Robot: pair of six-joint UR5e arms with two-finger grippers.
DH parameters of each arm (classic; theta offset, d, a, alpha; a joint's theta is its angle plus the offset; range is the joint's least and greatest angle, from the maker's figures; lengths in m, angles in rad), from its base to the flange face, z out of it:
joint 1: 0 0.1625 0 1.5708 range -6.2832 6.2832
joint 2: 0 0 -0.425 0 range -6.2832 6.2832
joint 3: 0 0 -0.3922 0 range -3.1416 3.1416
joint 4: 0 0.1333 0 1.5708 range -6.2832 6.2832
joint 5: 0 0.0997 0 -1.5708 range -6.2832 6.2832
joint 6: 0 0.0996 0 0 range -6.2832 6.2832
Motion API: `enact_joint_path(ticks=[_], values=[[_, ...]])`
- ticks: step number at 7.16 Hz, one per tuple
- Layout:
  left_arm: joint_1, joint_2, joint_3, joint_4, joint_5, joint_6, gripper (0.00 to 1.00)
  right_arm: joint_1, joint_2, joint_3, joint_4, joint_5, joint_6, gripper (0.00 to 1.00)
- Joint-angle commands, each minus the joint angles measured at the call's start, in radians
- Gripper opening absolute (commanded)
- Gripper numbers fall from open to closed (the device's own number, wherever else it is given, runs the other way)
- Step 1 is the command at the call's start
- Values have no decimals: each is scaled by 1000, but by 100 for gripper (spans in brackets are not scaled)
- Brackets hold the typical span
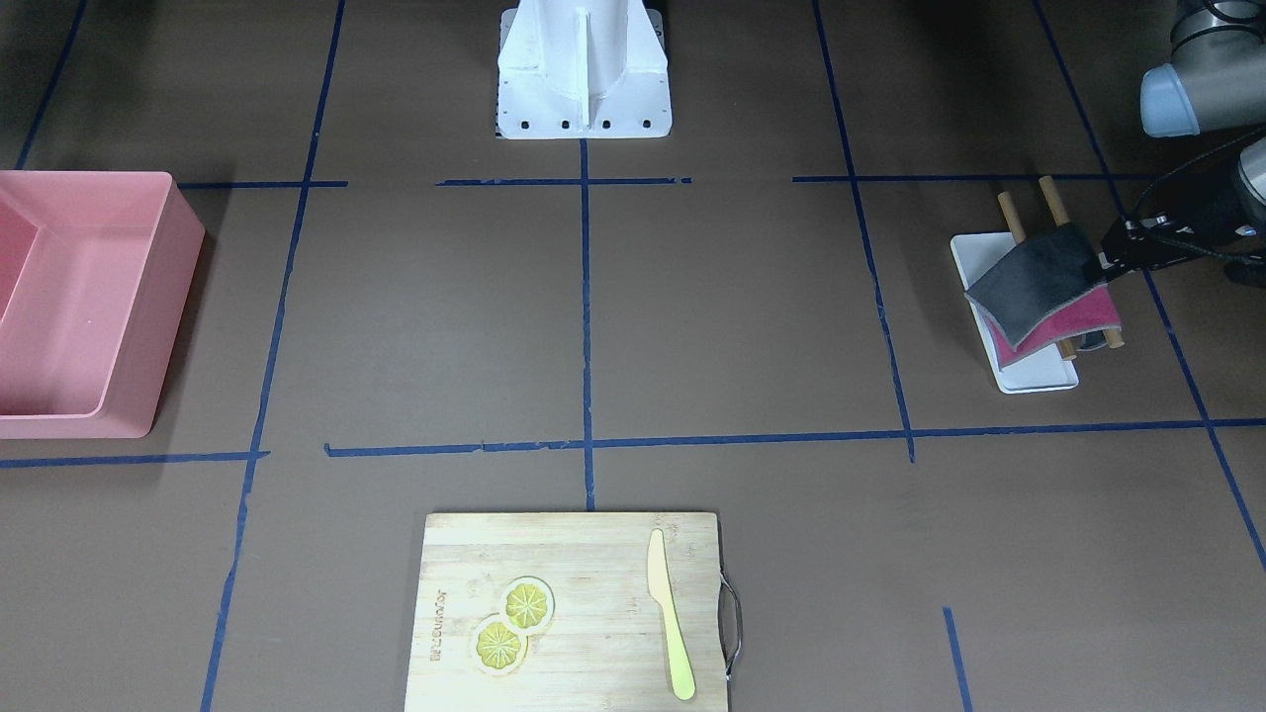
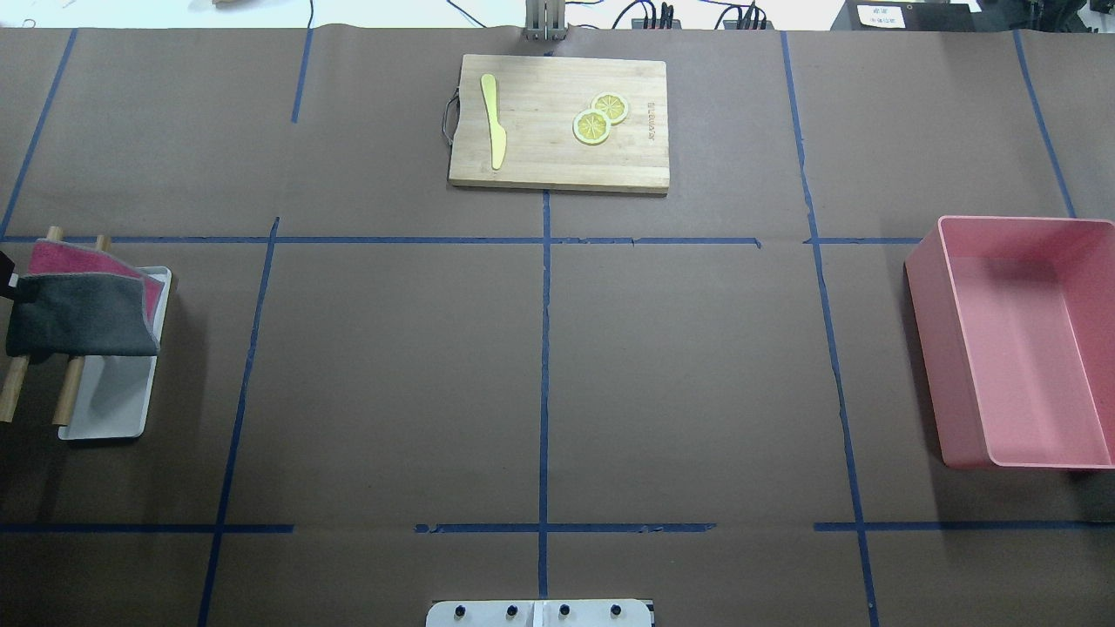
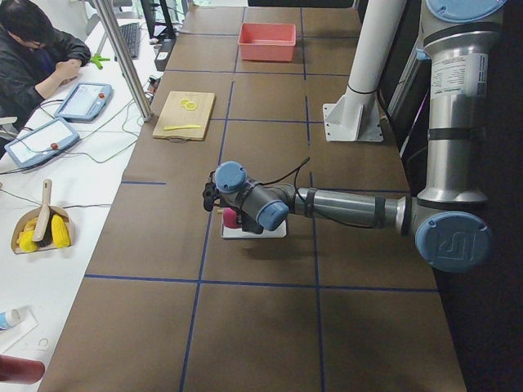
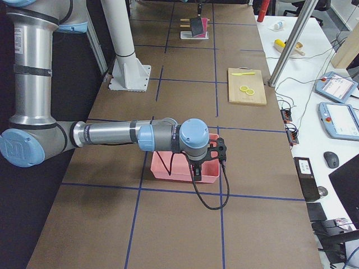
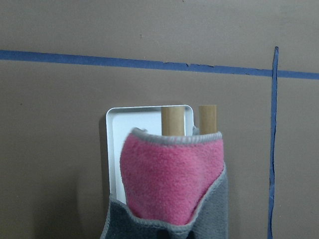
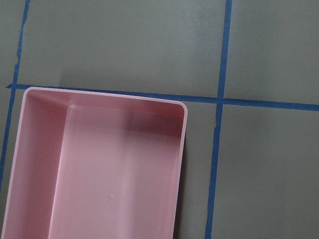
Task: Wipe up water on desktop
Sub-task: 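Grasp the gray-and-pink cloth with the left gripper and lift it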
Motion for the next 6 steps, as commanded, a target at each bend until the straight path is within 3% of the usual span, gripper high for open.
enact_joint_path(ticks=[1,6], values=[[-12,2,1,2,5,1,11,0,0,-8,0,0,0,100],[-79,2,-13,5,-39,0,6,0,0,-11,0,0,0,100]])
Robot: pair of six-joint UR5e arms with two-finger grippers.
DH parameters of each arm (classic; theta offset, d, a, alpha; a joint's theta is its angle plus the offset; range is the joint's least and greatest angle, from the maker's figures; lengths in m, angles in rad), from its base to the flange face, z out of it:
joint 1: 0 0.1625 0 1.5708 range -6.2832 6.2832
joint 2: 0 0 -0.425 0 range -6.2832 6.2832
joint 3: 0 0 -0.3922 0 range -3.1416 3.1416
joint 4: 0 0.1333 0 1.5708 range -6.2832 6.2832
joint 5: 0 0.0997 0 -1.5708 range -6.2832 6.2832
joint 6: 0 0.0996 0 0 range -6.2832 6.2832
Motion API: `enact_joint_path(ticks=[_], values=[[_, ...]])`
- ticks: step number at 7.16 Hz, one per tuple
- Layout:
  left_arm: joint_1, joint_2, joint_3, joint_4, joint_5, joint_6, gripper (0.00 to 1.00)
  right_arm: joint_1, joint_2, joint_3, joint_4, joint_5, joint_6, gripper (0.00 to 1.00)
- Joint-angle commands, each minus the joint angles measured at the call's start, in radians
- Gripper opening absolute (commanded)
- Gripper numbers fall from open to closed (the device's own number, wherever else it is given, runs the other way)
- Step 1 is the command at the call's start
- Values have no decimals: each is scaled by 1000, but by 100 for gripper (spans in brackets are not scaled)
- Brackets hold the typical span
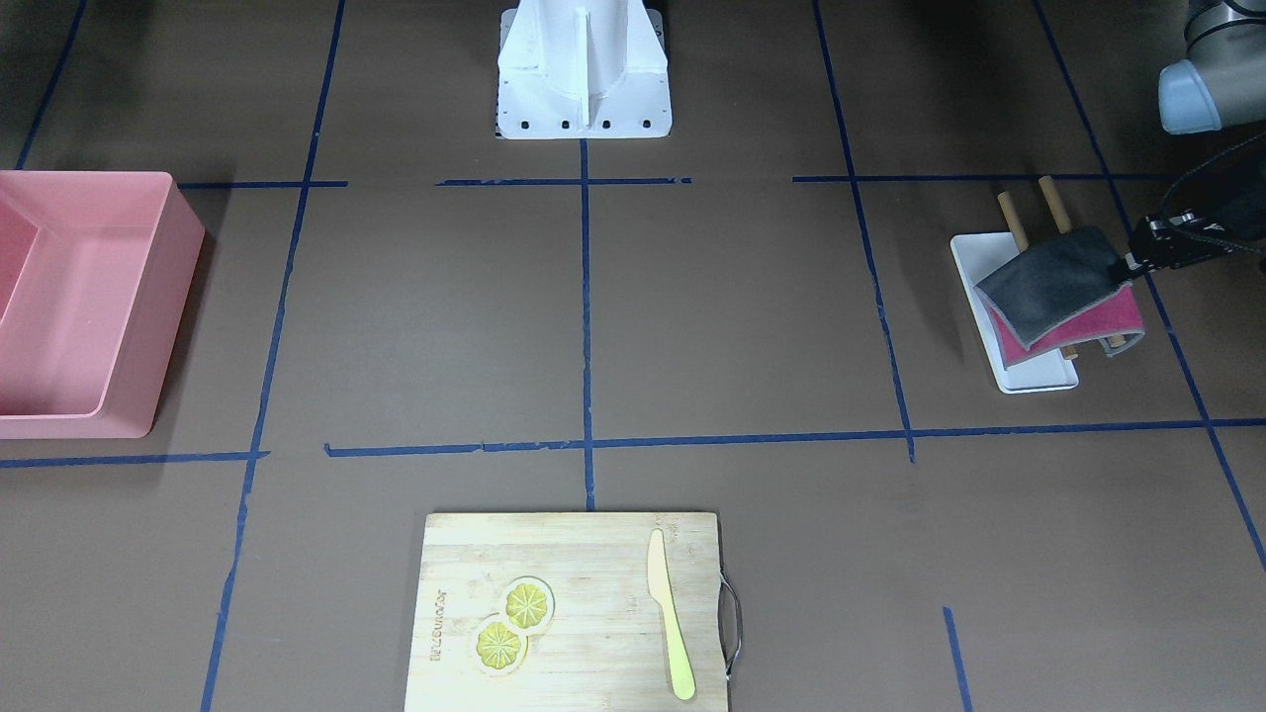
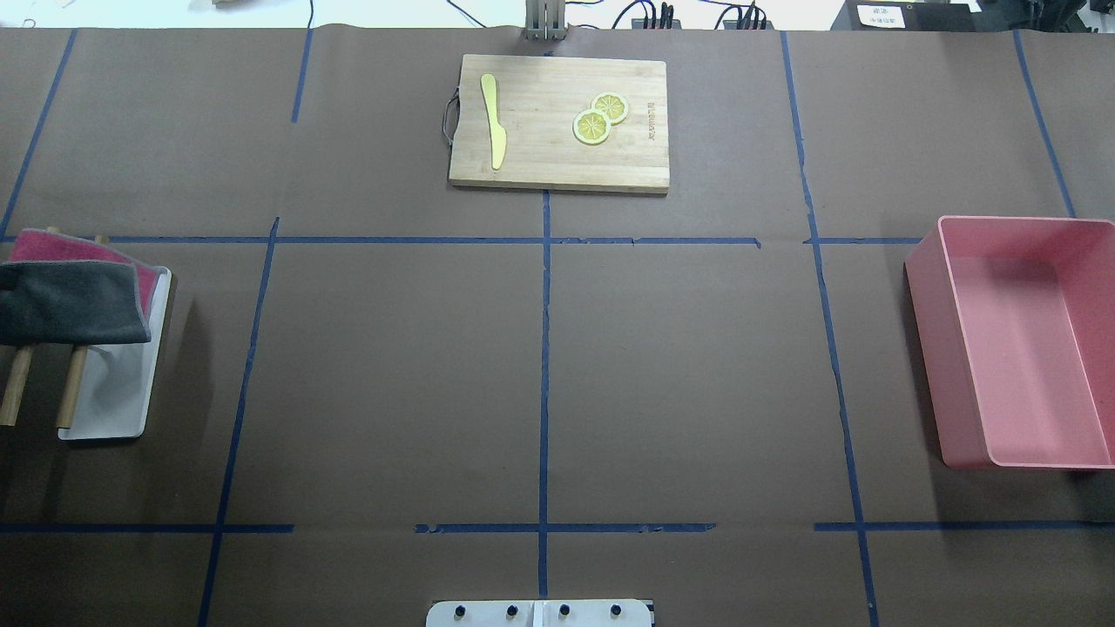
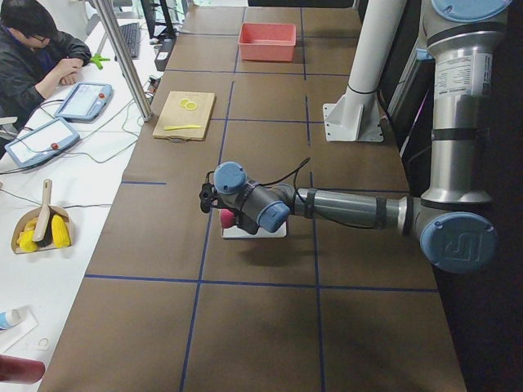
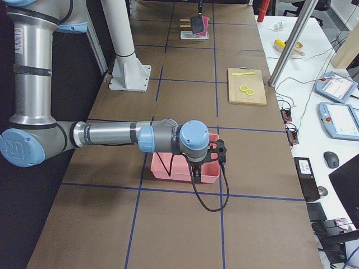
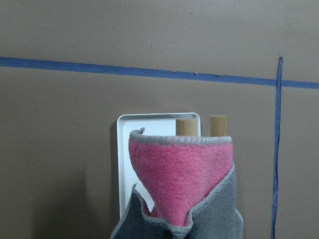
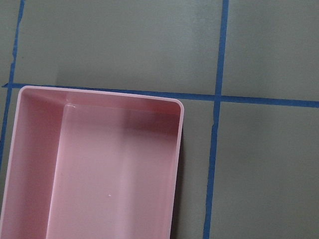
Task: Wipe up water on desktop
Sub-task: 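Carry the cloth toward the table center while the right arm moves in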
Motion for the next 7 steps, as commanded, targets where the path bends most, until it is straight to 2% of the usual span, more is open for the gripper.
enact_joint_path(ticks=[1,2,3,5,6,7], values=[[-61,-2,-8,18,-63,0,5,0,0,0,0,0,2,100],[-70,-2,-32,29,-81,0,4,0,0,6,2,0,0,100],[-75,-2,-95,94,-91,-2,4,0,14,8,2,0,0,100],[-90,-29,-297,380,-89,-2,2,0,21,5,3,-2,-2,100],[-90,-80,-368,528,-86,-2,2,0,20,6,20,-2,-3,100],[-90,-147,-386,632,-77,-9,2,0,14,5,62,-2,3,100]])
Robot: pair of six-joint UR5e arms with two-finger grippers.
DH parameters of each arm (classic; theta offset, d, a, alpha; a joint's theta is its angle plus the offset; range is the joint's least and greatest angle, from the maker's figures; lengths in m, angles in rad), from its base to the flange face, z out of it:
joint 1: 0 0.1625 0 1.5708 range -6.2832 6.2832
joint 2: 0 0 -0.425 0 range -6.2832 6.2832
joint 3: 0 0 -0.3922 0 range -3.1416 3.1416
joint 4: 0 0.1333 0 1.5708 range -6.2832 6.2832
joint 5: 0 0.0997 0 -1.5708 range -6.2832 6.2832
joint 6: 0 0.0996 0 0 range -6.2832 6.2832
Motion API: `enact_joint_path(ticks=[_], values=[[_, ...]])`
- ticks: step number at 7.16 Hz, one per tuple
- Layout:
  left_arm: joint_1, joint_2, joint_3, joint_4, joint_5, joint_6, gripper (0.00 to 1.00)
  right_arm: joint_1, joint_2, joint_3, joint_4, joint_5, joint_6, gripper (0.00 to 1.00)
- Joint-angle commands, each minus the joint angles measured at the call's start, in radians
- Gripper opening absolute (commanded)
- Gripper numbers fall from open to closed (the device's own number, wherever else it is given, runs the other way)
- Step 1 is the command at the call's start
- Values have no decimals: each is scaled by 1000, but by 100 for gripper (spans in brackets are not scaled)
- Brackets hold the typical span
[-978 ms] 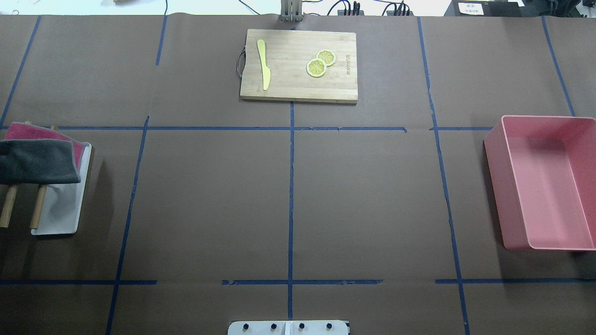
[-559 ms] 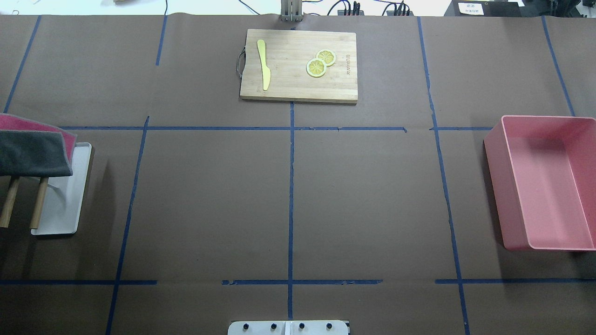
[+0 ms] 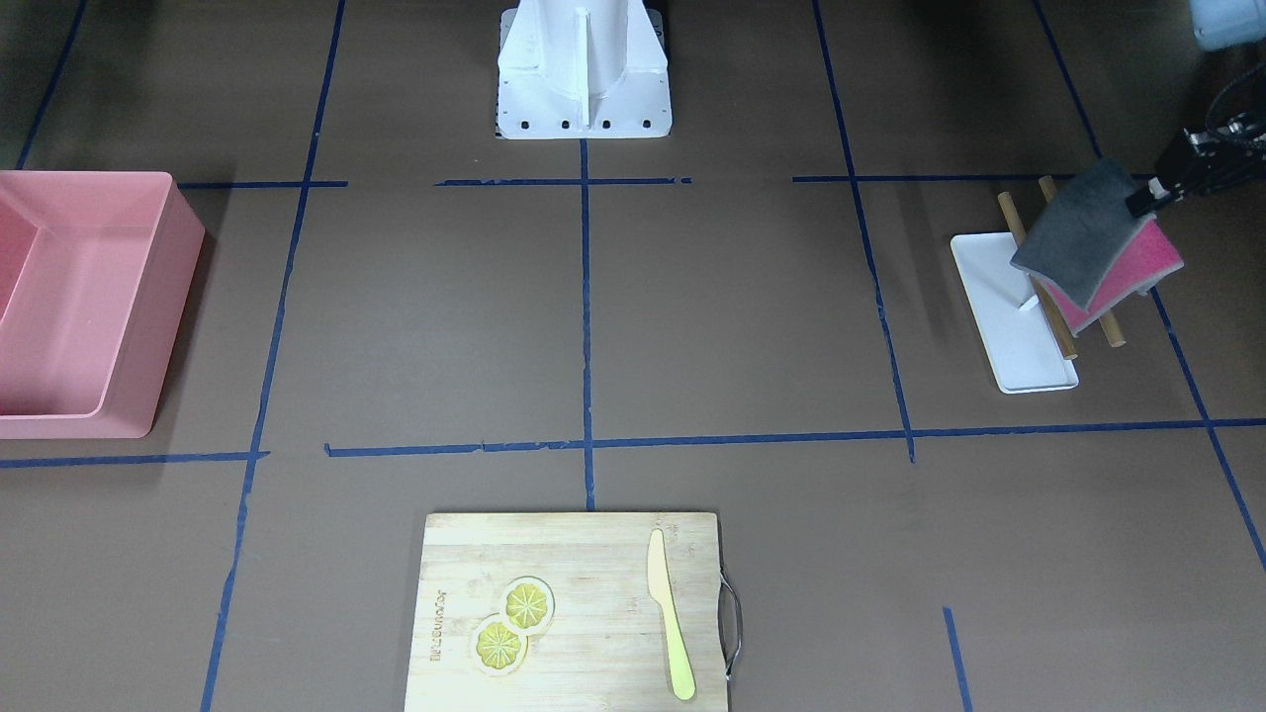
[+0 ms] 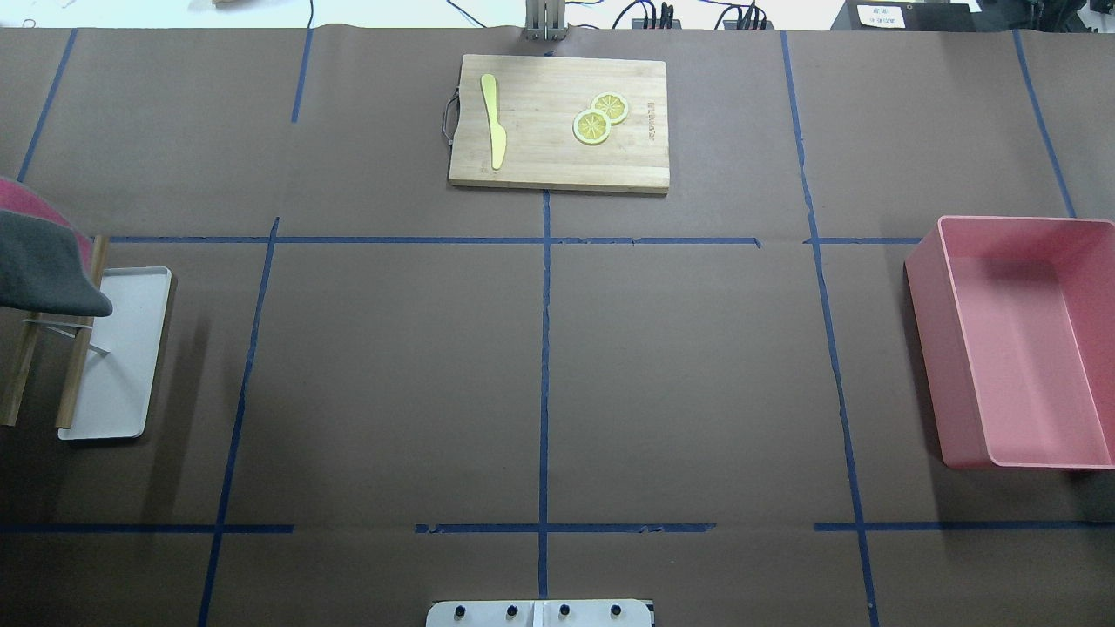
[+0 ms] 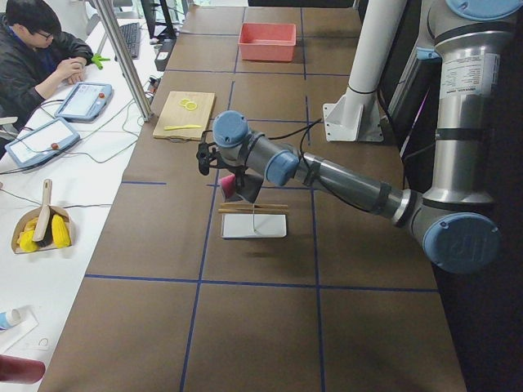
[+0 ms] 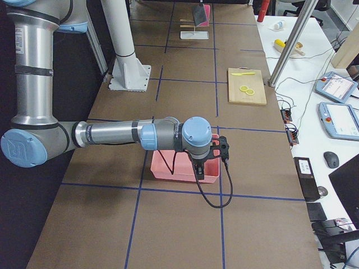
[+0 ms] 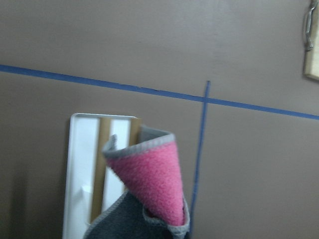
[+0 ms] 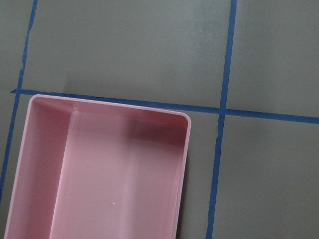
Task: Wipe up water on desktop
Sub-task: 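Carry the cloth toward the table center while the right arm moves in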
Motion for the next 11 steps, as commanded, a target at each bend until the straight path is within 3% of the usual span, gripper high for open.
enact_joint_path(ticks=[1,3,4,6,7,9,11], values=[[5,-137,-44,176,12,-68,1,-2,7,10,42,0,38,100],[59,-249,-28,176,26,-287,0,-79,156,27,82,-3,221,100],[102,-295,-27,176,73,-375,0,-121,180,99,90,-21,304,100],[154,-399,-6,178,112,-592,0,-268,206,272,110,-156,460,99],[175,-431,2,178,141,-645,0,-364,308,288,128,-213,589,99],[258,-488,7,176,233,-763,0,-596,389,291,301,-465,862,99],[327,-577,42,170,288,-904,0,-699,424,279,398,-514,927,99]])
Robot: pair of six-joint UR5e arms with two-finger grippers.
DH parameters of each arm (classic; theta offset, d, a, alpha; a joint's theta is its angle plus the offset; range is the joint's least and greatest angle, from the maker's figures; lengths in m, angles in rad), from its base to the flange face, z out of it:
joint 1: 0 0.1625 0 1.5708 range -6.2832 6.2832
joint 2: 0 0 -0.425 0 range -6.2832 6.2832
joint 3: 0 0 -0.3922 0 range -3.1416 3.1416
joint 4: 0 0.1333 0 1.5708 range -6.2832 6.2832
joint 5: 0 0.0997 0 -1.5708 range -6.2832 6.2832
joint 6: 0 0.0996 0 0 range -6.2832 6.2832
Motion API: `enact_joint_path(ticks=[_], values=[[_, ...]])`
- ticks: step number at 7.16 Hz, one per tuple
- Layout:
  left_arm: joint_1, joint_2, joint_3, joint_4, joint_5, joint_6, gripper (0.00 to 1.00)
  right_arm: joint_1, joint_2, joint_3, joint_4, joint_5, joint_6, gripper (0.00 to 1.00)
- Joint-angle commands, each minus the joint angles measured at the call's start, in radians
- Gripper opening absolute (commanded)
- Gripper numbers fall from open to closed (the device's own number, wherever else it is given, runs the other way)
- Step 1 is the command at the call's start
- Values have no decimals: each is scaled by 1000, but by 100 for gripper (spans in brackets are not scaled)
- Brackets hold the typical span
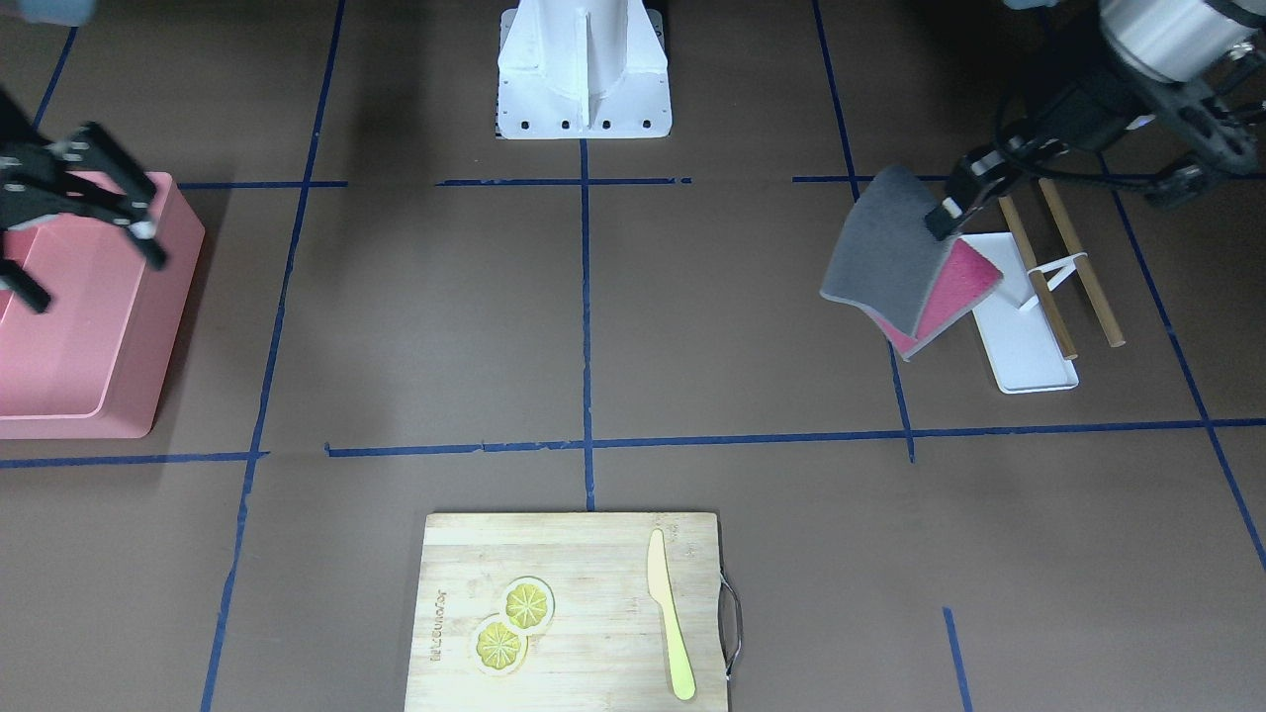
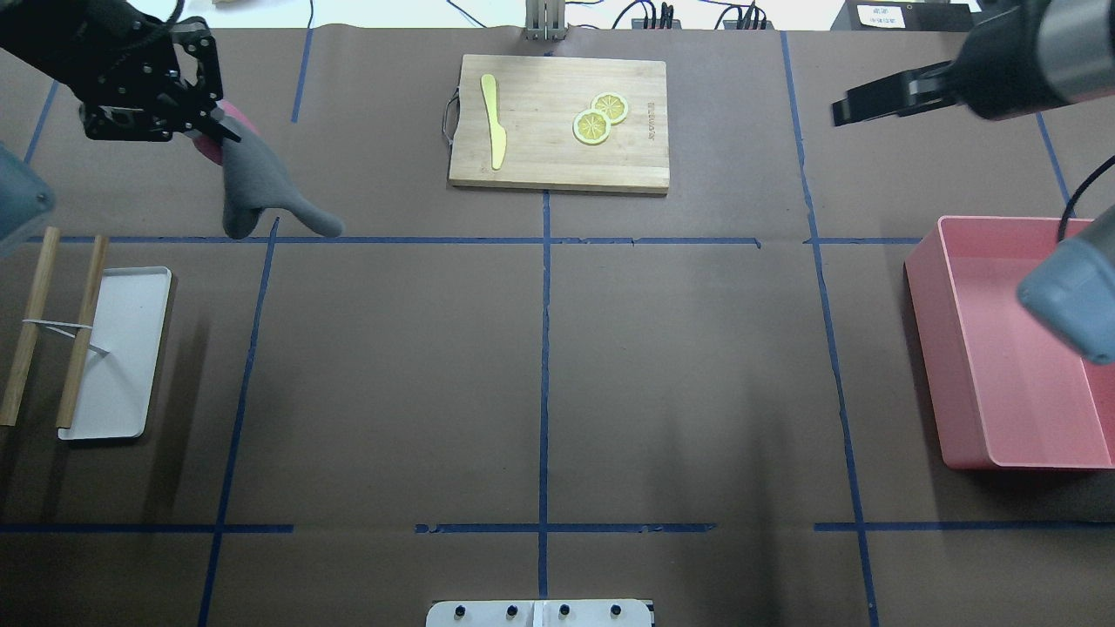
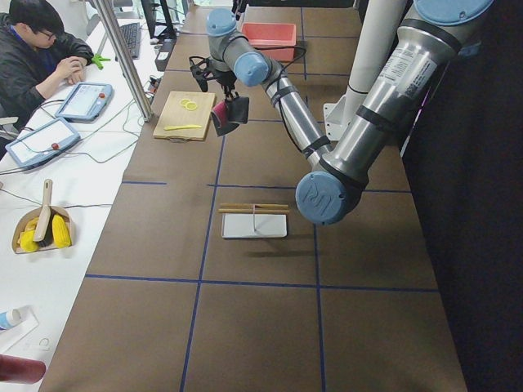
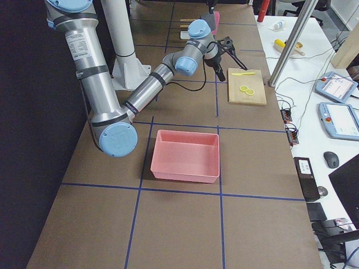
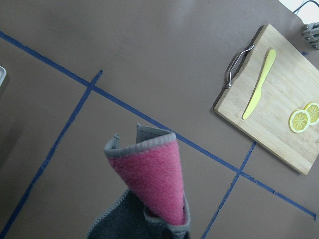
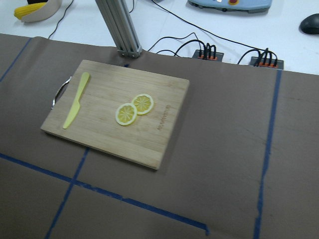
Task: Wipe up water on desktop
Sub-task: 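Carry the cloth toward the table center while the right arm moves in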
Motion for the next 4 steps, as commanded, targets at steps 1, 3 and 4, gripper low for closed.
enact_joint_path(ticks=[1,3,4], values=[[68,-102,67,-14,40,-137,0,-142,27,-6,170,-133,65,99],[81,-112,131,-197,37,-185,0,-420,43,-12,280,-456,57,99],[101,-114,170,-298,37,-270,0,-524,59,-9,280,-593,54,99]])
